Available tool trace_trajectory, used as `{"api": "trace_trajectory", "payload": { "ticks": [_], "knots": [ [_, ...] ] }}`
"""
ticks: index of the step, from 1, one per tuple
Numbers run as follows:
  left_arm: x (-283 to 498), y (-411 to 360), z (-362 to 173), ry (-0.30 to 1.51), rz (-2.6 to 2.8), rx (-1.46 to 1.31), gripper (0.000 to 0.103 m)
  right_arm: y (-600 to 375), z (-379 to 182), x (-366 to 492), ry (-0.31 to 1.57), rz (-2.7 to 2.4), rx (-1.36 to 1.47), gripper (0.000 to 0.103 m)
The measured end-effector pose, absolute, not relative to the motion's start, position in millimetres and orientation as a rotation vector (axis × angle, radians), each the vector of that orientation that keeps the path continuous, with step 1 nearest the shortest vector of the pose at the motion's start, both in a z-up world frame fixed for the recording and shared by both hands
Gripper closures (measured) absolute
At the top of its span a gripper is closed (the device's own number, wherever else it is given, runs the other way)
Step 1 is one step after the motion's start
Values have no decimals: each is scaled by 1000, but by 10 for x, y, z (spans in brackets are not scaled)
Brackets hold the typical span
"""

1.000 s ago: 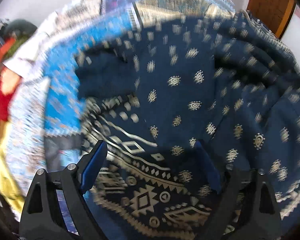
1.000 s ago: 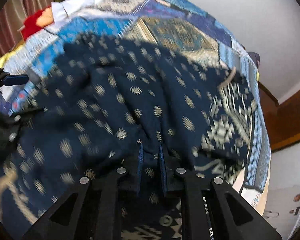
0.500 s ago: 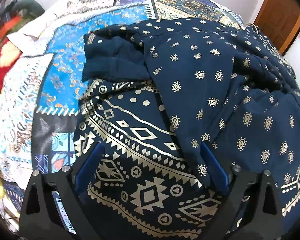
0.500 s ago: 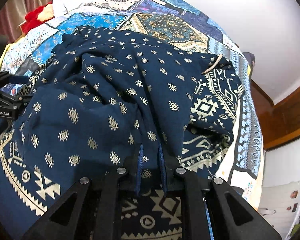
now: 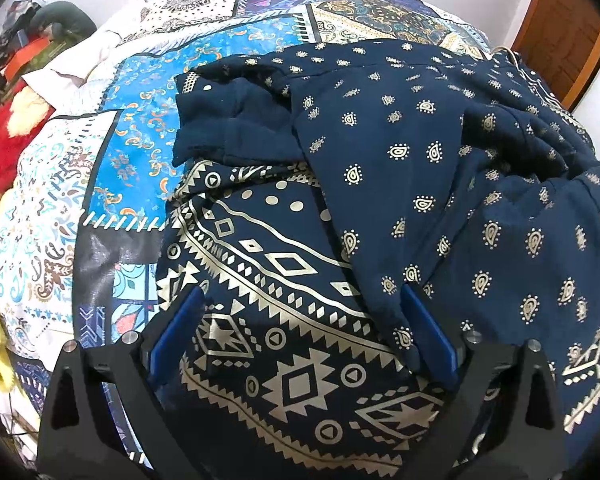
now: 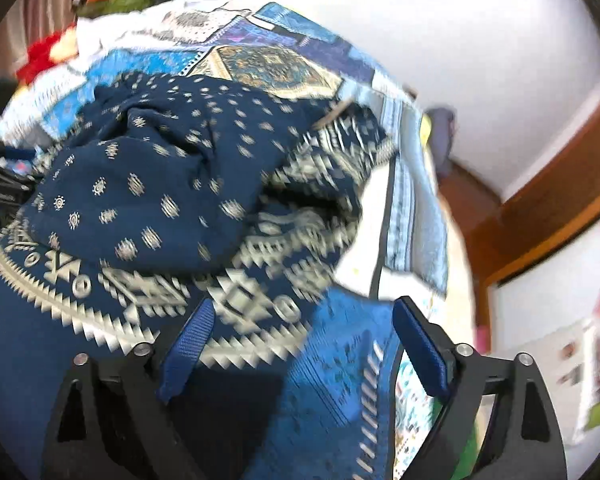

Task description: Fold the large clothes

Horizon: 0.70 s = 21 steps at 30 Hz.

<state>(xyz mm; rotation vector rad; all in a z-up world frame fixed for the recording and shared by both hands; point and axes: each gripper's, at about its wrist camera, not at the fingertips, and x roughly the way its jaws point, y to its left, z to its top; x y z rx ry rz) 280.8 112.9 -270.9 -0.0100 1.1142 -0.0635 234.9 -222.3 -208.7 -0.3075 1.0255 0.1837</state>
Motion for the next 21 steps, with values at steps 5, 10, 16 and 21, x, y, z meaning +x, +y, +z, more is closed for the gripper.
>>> {"api": "trace_trajectory", "payload": {
  "ticks": [5, 10, 16, 21],
  "knots": [
    [2842, 1314, -2307, 1045, -69, -16, 5, -2516, -1861, 2558, 1012, 185, -159, 13],
    [3132, 1753, -1997, 980, 14, -66, 5, -2582, -1709, 3070, 990, 204, -46, 12],
    [3781, 2381, -2348, 1096, 101, -265, 5, -2565, -1933, 3870, 1050, 223, 76, 11],
    [4193, 2538, -2791, 1171, 49, -438, 8, -2696, -2264, 4514, 1125, 201, 202, 11]
  ]
}}
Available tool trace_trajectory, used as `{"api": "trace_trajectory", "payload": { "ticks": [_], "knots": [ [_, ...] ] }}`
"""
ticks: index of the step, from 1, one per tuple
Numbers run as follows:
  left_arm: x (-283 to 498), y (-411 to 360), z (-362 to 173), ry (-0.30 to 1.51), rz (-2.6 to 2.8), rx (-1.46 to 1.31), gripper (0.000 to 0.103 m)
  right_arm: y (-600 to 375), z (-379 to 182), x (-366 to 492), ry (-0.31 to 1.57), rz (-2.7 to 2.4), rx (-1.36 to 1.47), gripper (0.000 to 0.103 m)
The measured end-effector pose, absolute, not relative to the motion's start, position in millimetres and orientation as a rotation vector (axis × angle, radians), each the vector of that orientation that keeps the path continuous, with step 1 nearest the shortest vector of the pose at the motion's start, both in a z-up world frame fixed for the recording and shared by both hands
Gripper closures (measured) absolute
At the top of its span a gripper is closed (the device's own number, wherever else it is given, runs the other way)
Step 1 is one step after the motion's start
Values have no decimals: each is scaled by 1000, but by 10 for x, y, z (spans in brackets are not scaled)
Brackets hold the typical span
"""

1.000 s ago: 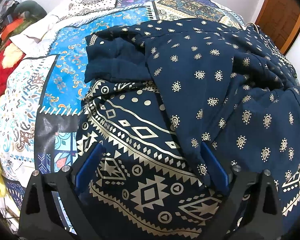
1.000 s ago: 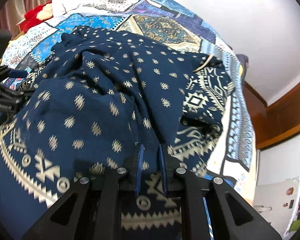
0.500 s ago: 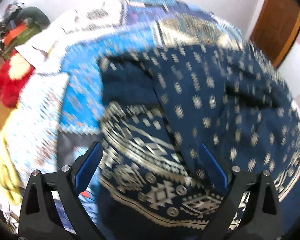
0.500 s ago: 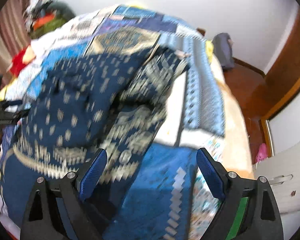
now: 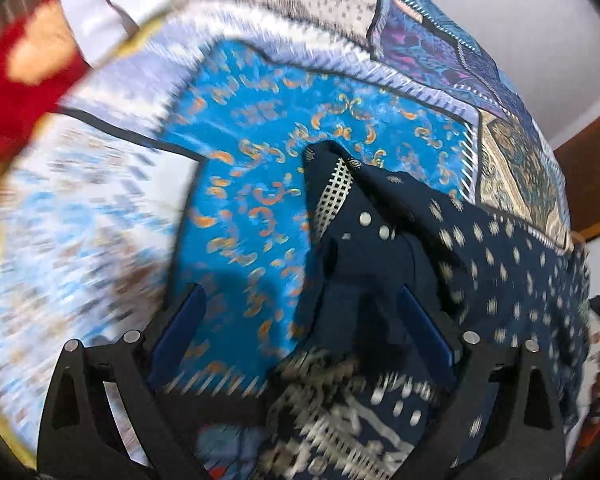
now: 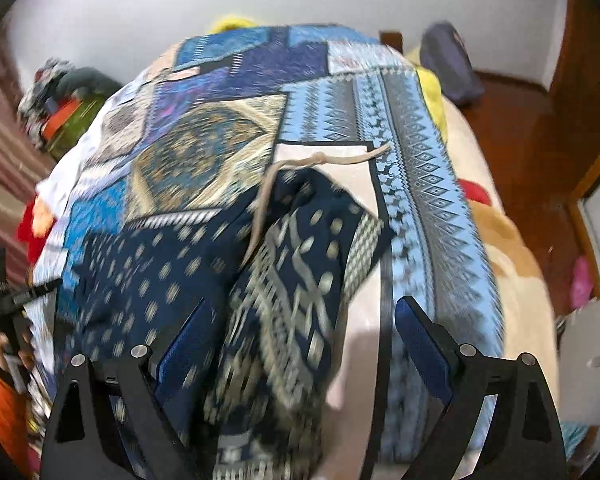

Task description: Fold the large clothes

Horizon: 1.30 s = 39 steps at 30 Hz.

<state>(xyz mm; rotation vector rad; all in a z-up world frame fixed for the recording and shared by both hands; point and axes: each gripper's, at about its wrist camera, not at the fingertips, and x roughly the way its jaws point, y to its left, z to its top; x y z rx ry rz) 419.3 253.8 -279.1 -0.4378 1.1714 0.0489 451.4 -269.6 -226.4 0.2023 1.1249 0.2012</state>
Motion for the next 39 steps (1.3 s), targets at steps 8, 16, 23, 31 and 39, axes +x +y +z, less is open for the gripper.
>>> {"api": "trace_trajectory", "payload": {
  "ticks": [8, 16, 23, 31, 39],
  "knots": [
    [4643, 2172, -3042, 1138, -13, -375, 41, -2514, -2496, 5054, 1161, 276, 280, 55],
    [4791, 1986, -2612, 1058, 104, -157, 94, -2037, -2374, 5286, 1119, 281, 157, 89],
    [4884, 2381, -2154, 959, 189, -115, 94, -1488, -2034, 5723, 1007, 306, 59, 90],
    [5191, 2833, -2763, 1110, 315, -140, 87, -941, -2332, 6061, 971, 213, -227, 87],
    [5138, 2765, -2921, 1073, 345, -56, 73, -1227, -2399, 6026, 914, 121, -271, 14]
  ]
}}
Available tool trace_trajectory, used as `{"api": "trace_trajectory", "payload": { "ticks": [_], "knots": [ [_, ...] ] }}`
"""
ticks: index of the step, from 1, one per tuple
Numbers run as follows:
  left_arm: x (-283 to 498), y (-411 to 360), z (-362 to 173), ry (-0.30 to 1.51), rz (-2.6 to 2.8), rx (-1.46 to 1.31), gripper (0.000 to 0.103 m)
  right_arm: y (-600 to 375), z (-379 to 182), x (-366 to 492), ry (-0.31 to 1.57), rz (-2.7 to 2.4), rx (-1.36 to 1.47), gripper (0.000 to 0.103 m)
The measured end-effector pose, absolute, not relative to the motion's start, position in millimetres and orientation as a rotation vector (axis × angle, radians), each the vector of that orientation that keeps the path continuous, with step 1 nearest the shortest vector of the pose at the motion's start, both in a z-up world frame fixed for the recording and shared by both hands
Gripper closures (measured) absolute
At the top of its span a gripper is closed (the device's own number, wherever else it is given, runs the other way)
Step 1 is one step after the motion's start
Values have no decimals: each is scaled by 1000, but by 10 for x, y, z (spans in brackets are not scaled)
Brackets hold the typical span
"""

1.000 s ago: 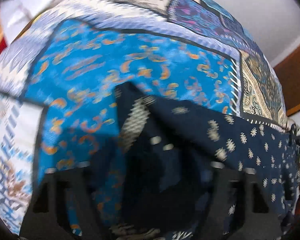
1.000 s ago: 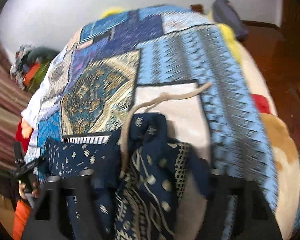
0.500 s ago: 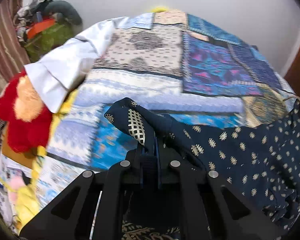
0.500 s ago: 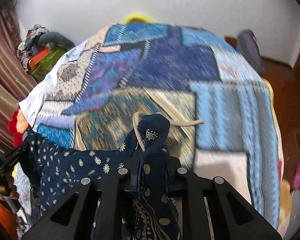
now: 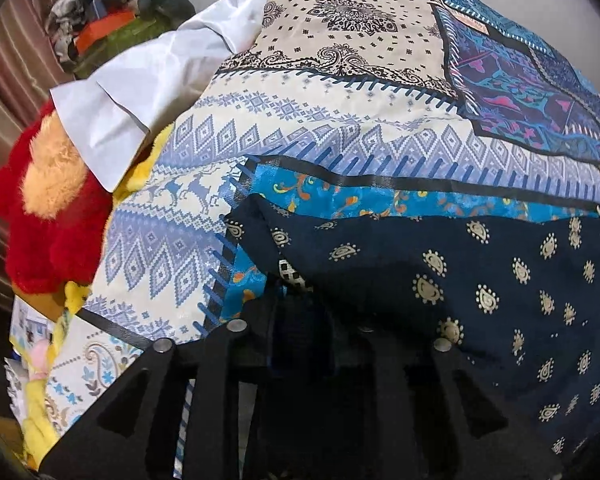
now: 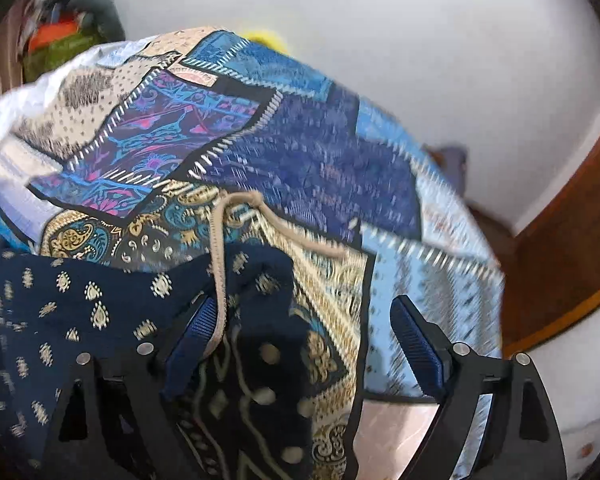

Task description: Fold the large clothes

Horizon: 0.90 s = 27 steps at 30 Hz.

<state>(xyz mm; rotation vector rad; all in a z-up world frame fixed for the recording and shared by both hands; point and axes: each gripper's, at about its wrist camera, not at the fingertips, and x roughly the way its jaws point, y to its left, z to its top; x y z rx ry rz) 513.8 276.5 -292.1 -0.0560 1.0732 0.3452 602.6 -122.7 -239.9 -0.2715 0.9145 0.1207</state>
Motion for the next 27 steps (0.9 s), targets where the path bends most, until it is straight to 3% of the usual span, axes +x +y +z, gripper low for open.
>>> {"api": "trace_trajectory", "payload": {
  "ticks": [3, 10, 16, 18, 20, 27],
  "knots": [
    [5068, 2795, -2824, 1082, 363, -37, 52, -1435, -2264, 5935, 937, 108, -200, 14],
    [4458, 2737, -2201, 1012, 271, -75, 49, -1629, -1639, 5193, 844, 146, -195, 13],
    [3699, 2605, -1538, 898, 192, -83, 30, -1681, -1082, 4397, 787, 226, -160, 0],
    [3464, 2596, -1391, 878, 146, -116, 16, -1686, -982, 4161, 788, 245, -147, 0],
    [3189, 2571, -1271, 859, 100, -139, 11, -1701, -931, 3910, 804, 265, -129, 0],
    [2430, 2541, -1413, 929, 100, -148, 9, -1727, -1132, 3128, 914, 358, -97, 0]
  ]
}}
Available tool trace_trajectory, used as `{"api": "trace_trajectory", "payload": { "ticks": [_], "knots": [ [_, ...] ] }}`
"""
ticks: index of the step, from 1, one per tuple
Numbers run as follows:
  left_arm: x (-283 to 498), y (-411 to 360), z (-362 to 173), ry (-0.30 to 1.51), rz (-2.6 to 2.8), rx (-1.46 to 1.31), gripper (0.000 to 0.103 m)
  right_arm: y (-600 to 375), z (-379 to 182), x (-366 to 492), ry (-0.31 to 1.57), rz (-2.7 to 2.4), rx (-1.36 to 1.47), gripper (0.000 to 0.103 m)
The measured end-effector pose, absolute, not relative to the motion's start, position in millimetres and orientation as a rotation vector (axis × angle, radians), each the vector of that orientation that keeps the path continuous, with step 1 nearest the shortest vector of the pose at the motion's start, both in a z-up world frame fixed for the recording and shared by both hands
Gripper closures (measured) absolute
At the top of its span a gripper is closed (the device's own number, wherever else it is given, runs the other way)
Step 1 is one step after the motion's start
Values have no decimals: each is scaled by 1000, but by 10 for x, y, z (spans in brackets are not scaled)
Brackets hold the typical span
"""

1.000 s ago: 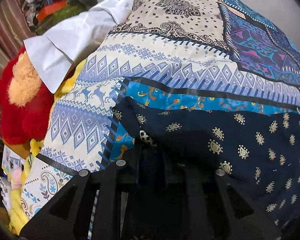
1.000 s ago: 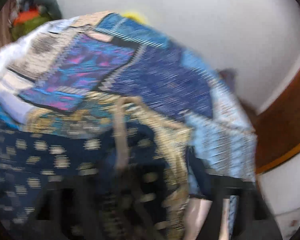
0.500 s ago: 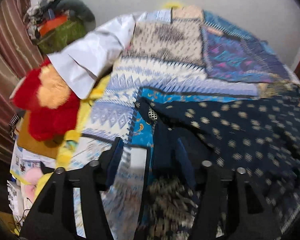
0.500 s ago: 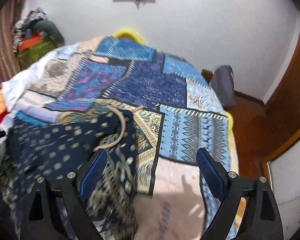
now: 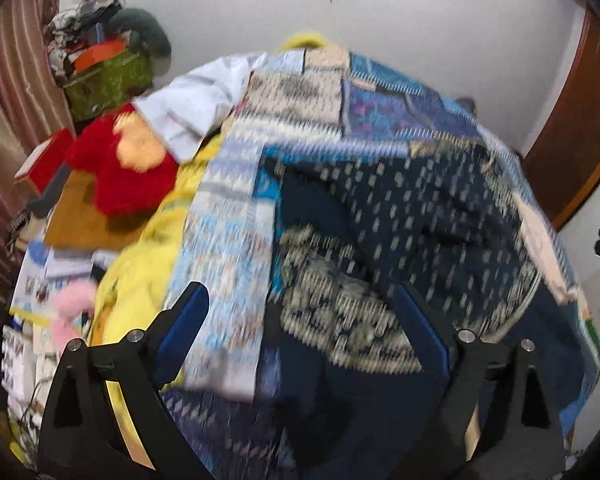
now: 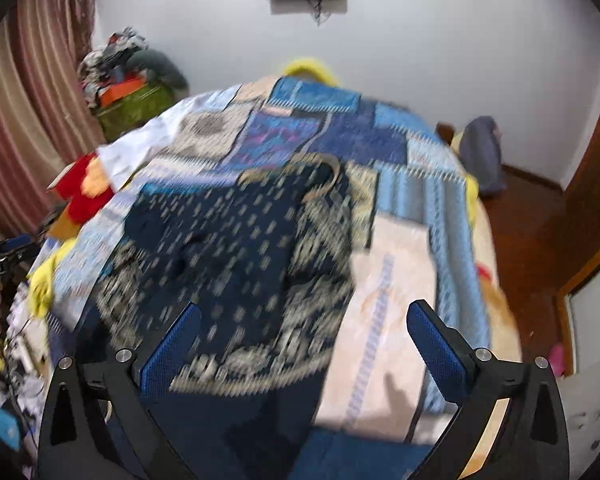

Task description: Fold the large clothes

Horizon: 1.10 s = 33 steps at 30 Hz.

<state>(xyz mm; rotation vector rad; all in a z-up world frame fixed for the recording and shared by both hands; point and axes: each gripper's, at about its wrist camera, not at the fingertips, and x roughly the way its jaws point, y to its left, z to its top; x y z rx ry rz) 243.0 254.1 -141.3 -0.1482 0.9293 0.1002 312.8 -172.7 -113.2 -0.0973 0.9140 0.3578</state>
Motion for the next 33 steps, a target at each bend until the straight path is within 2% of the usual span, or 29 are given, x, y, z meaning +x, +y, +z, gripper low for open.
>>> {"api": "trace_trajectory", "payload": {
  "ticks": [13, 15, 19, 21, 22, 23, 24, 25, 26, 27, 28, 29, 30, 33],
  "knots": [
    [1646, 2505, -2835, 1218, 18, -413, 9, -1722, -1966, 2157, 1151, 494, 56, 1],
    [1609, 2484, -3005, 1245, 0, -490, 9, -1677, -2025, 2089, 1167, 520, 77, 5],
    [1617, 2376, -3259, 1300, -59, -583, 12, -1552, -2104, 2002, 1123, 509, 37, 7],
    [1630, 2314, -3267, 1302, -40, -571, 14, -1461, -2116, 1982, 1095, 507, -11, 12],
    [1644, 2256, -3237, 1292, -47, -547, 19, -1436, -2111, 1977, 1082, 515, -16, 18],
    [1654, 2212, -3210, 1285, -66, -535, 30, -1423, -2091, 1985, 1071, 530, -11, 28],
    [1668, 2156, -3164, 1280, -74, -518, 37, -1408, -2074, 2001, 1067, 545, -5, 34],
    [1678, 2120, -3132, 1275, -76, -506, 42, -1386, -2060, 2024, 1070, 558, 0, 46],
    [1689, 2082, -3100, 1272, -83, -491, 54, -1360, -2045, 2053, 1076, 568, -2, 61],
    [1708, 2017, -3042, 1272, -84, -454, 64, -1328, -2037, 2083, 1087, 590, 1, 67],
    [1730, 1967, -2988, 1269, -75, -412, 69, -1282, -2021, 2117, 1092, 606, -5, 77],
    [1750, 1917, -2928, 1265, -63, -370, 82, -1247, -2000, 2132, 1088, 613, -16, 83],
    [1776, 1878, -2872, 1257, -55, -342, 90, -1202, -1969, 2144, 1071, 620, -34, 85],
    [1835, 1810, -2615, 1183, -62, -320, 90, -1131, -1842, 2231, 1002, 631, -54, 87]
  ]
}}
